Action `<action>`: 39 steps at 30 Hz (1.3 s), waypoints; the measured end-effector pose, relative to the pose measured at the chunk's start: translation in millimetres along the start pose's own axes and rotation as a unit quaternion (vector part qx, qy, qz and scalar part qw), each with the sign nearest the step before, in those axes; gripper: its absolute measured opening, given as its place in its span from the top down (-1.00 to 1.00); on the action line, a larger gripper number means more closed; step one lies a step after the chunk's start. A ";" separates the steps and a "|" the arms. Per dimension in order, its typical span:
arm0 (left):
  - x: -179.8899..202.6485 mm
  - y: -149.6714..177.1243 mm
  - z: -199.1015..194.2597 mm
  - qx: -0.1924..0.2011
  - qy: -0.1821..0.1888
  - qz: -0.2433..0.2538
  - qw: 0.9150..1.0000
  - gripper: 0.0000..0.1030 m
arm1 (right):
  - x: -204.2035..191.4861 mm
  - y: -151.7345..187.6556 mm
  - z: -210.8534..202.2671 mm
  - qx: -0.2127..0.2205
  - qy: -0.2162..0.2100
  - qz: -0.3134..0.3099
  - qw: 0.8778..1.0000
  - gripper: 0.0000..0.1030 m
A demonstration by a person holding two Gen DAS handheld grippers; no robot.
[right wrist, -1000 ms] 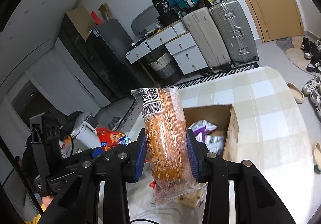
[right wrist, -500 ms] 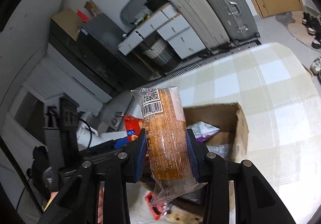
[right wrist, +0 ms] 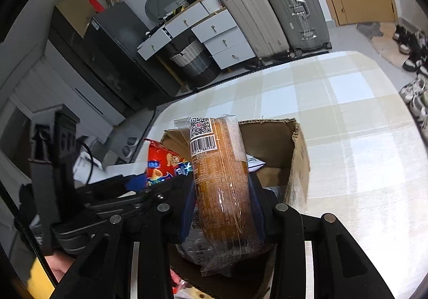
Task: Organize snacks
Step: 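Lift both packets and carry them over the box, then open both tools to drop the packets into the box and withdraw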
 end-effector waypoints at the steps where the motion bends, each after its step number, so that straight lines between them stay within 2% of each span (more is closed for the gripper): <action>1: 0.8 0.2 -1.8 0.000 0.001 0.002 1.000 0.24 | -2.0 0.5 0.3 -0.002 0.010 -0.005 1.000 0.27; 5: 4.7 3.2 -13.2 0.006 -0.002 0.007 1.000 0.14 | -5.4 1.9 3.7 -0.008 0.041 -0.019 0.999 0.27; 9: 9.6 5.1 -27.8 0.015 -0.005 0.015 1.000 0.02 | -5.1 3.7 4.6 -0.008 0.054 -0.015 0.998 0.27; 15: 13.7 8.1 -45.2 0.023 -0.008 0.028 0.999 -0.02 | -5.7 3.1 3.6 -0.004 0.071 -0.009 0.997 0.26; 20: 9.0 12.2 -57.0 0.029 -0.013 0.020 0.999 -0.04 | -8.2 2.7 -6.2 0.014 0.085 -0.010 0.996 0.17; 30: -8.9 27.6 -76.0 0.036 -0.027 -0.001 0.999 -0.05 | -22.6 10.3 -33.1 0.049 0.074 -0.032 0.996 0.14; 39: -11.5 63.2 -122.2 0.066 -0.002 -0.028 0.997 -0.35 | -48.8 36.6 -71.9 0.080 0.060 -0.058 0.993 0.07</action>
Point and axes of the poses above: each gripper's, at about its wrist camera, not at the fingertips, and z roughly the way its jaws point, x to its right, y to its underside, the point moved 2 cm from there along z, roughly the way its jaws point, and after that the axes turned 14 degrees about -x, right-handed, at the moved point
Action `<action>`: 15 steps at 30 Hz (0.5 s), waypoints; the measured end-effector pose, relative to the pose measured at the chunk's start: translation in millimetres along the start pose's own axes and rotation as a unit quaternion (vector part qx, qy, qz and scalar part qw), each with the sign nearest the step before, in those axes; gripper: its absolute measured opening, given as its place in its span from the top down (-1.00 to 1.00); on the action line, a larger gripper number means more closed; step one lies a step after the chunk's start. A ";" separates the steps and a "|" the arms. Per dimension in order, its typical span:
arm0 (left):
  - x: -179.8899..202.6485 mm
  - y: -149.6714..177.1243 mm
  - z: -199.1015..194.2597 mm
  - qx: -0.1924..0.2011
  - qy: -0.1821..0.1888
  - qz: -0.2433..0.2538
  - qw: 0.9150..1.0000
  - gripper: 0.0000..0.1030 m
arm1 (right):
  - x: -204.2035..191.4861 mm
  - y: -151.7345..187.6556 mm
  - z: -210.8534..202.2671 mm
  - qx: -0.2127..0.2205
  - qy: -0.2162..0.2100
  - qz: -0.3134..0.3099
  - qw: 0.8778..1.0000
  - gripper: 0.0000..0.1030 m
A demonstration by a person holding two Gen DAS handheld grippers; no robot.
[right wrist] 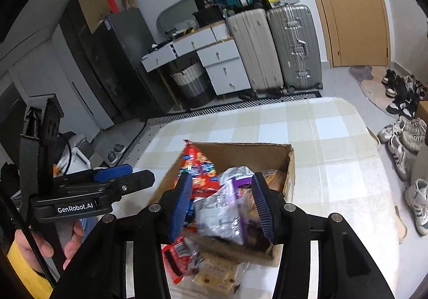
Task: Organize snacks
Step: 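Open both tools to drop the packets into the box and withdraw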
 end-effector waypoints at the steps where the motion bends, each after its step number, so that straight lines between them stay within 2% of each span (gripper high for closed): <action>1: 1.6 4.8 -5.9 0.003 0.000 0.000 1.000 -0.39 | -2.5 2.9 -4.6 0.003 -0.001 -0.002 1.000 0.04; 2: 3.7 10.4 -12.4 0.009 0.000 0.000 1.000 -0.42 | -6.1 7.4 -10.4 0.006 -0.002 -0.005 1.000 0.01; 3: 5.2 17.0 -19.6 0.015 -0.002 -0.002 1.000 -0.53 | -9.2 11.6 -14.9 0.009 -0.003 -0.009 1.000 -0.05; 4: 6.1 24.0 -27.0 0.023 -0.002 -0.004 1.000 -0.55 | -11.8 15.2 -18.3 0.011 -0.002 -0.012 1.000 -0.15; 9: 11.6 56.2 -53.7 0.038 0.009 -0.014 0.999 -0.55 | -31.8 44.3 -40.9 0.034 0.004 -0.039 0.999 -0.32; 12: 15.5 77.7 -67.2 0.048 0.008 -0.020 0.999 -0.56 | -42.6 64.1 -51.3 0.043 0.003 -0.054 0.998 -0.61; 15: 19.5 98.4 -81.3 0.061 -0.014 -0.024 0.998 -0.60 | -54.1 81.2 -58.4 0.048 -0.008 -0.075 0.996 -0.61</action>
Point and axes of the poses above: each gripper's, at about its wrist camera, not at the fingertips, and z roughly the way its jaws point, x to its right, y to its underside, the point moved 2 cm from there along z, roughly the way its jaws point, and after that the axes turned 14 degrees about -x, right-handed, at the moved point
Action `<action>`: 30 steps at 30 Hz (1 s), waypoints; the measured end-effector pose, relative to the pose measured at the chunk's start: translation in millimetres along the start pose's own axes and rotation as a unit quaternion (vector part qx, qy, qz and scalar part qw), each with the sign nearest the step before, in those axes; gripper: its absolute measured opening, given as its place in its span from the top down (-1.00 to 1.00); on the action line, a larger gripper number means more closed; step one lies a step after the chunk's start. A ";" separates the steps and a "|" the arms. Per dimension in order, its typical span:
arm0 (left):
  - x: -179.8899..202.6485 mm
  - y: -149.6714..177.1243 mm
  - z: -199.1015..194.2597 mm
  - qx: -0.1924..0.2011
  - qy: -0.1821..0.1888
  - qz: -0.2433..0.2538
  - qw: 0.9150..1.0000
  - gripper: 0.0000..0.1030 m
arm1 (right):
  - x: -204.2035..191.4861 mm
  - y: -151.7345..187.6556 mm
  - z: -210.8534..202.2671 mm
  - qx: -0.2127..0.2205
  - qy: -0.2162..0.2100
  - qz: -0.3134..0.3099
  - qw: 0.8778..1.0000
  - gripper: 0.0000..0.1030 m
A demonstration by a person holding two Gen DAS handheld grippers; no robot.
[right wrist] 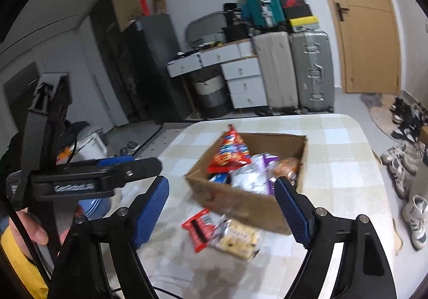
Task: Organize snacks
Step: 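Open both tools to drop the packets into the box and withdraw, then move both open tools toward the remaining packets beside the box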
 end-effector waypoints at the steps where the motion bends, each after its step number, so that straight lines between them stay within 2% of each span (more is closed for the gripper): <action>1: 0.6 6.3 -5.0 0.005 -0.004 0.001 1.000 -0.62 | -4.8 4.0 -2.8 0.002 0.003 -0.007 1.000 -0.65; 3: 1.3 19.0 -13.9 0.011 -0.011 0.000 1.000 -0.64 | -14.4 13.5 -9.0 0.007 0.012 -0.019 1.000 -0.74; 6: 0.2 37.4 -23.9 0.013 -0.010 -0.004 1.000 -0.64 | -26.5 27.8 -17.4 0.022 0.015 -0.032 0.999 -0.77; 8: -1.4 50.5 -32.1 0.020 -0.012 -0.009 1.000 -0.65 | -27.8 32.5 -18.9 0.024 0.017 -0.030 0.999 -0.88; 11: -5.3 63.6 -39.5 0.032 -0.018 -0.016 0.999 -0.73 | -29.1 41.9 -24.8 0.039 0.017 -0.024 0.999 -0.92; 12: -6.3 66.7 -41.4 0.038 -0.020 -0.017 0.999 -0.81 | -29.5 44.4 -25.0 0.041 0.016 -0.023 0.999 -0.94; 13: -6.9 71.1 -44.0 0.044 -0.023 -0.019 0.999 -0.98 | -29.7 46.0 -24.5 0.041 0.016 -0.023 0.999 -0.94; 18: -12.5 86.5 -53.5 0.078 -0.020 -0.032 0.996 -0.98 | -29.7 51.8 -18.5 0.044 0.014 -0.022 0.999 -0.95; 22: -21.5 89.1 -43.5 0.081 -0.019 -0.047 0.995 -0.98 | -28.7 52.0 -10.4 0.044 0.032 -0.025 0.998 -0.96; 28: -43.5 98.0 0.0 0.090 -0.042 -0.052 0.994 -0.98 | -14.3 63.6 16.9 0.029 0.024 -0.013 0.999 -0.96; 30: -51.3 104.0 17.6 0.074 -0.048 -0.052 0.995 -0.98 | -7.8 70.3 27.1 0.018 0.022 -0.011 1.000 -0.96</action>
Point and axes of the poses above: each gripper's, at about its wrist camera, not at the fingertips, and z roughly the way its jaws point, x to its right, y to its underside, the point moved 2 cm from there along z, roughly the way its jaws point, and after that the axes turned 14 degrees about -x, right-handed, at the moved point
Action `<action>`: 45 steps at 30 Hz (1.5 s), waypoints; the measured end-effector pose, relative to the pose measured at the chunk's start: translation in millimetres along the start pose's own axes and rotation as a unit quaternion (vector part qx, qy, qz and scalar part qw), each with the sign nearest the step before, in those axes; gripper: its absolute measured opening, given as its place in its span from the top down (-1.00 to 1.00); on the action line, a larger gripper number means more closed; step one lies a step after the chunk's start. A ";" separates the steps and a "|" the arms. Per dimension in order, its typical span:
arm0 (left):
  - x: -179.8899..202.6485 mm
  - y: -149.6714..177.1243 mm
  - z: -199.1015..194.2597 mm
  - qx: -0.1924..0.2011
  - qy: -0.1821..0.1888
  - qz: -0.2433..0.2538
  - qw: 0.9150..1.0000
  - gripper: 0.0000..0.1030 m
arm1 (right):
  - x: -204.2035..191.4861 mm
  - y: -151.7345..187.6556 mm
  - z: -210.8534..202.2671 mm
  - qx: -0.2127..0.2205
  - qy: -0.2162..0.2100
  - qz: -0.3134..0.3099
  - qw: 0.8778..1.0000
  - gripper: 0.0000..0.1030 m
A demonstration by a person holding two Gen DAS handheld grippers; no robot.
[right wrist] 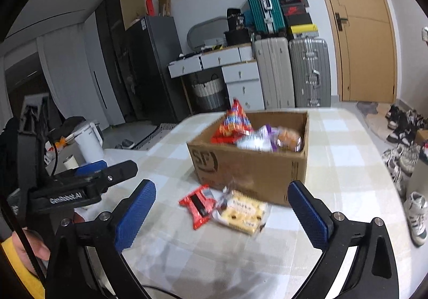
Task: Organize snacks
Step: 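Move both open tools toward the remaining packets beside the box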
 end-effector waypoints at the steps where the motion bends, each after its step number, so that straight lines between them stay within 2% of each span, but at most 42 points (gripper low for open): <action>1: -2.6 1.2 9.9 -0.017 0.000 0.001 1.000 -0.98 | 2.5 3.6 5.3 -0.007 0.003 0.001 1.000 -0.96; 3: -4.7 -0.6 25.8 -0.047 0.000 0.005 0.999 -0.98 | 9.0 10.1 16.5 -0.026 0.005 0.007 1.000 -0.96; 9: -1.9 -5.5 45.5 -0.049 -0.030 0.042 0.997 -0.98 | 23.2 14.7 45.3 -0.069 -0.003 0.032 0.997 -0.95; 13: -5.3 -7.4 54.1 -0.067 -0.024 0.028 0.997 -0.98 | 29.5 14.3 63.7 -0.093 -0.005 0.057 0.994 -0.95; 19: -16.0 -13.0 57.3 -0.075 -0.018 0.005 0.997 -0.98 | 34.5 10.4 103.1 -0.168 -0.013 0.117 0.979 -0.95; 21: -21.0 -15.3 57.9 -0.076 -0.011 -0.004 0.997 -0.98 | 30.9 7.1 109.8 -0.173 -0.010 0.116 0.978 -0.95; 25: -31.6 -16.4 62.4 -0.094 0.005 -0.023 0.995 -0.98 | 28.7 -2.0 132.0 -0.194 0.024 0.115 0.974 -0.95; 29: -41.5 -14.3 66.8 -0.109 0.019 -0.037 0.993 -0.98 | 35.6 -2.7 156.5 -0.219 0.019 0.143 0.965 -0.95; 33: -50.3 -12.1 68.3 -0.118 0.034 -0.054 0.991 -0.98 | 29.2 -8.1 169.6 -0.221 0.059 0.114 0.967 -0.95; 38: -53.8 -10.6 72.8 -0.132 0.047 -0.070 0.988 -0.98 | 19.7 -9.1 176.4 -0.219 0.067 0.092 0.969 -0.94; 41: -54.3 -10.3 70.7 -0.128 0.044 -0.070 0.988 -0.98 | 19.7 -6.1 173.0 -0.216 0.065 0.083 0.971 -0.82; 45: -56.5 -9.3 72.2 -0.129 0.042 -0.076 0.988 -0.98 | 22.1 0.2 165.7 -0.211 0.052 0.083 0.973 -0.46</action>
Point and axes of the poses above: each gripper's, at about its wrist camera, not at the fingertips, and z roughly the way its jaws point, x to its right, y to its underside, the point moved 2 cm from there along z, roughly the way its jaws point, and after that the axes turned 14 degrees about -x, right-handed, at the moved point
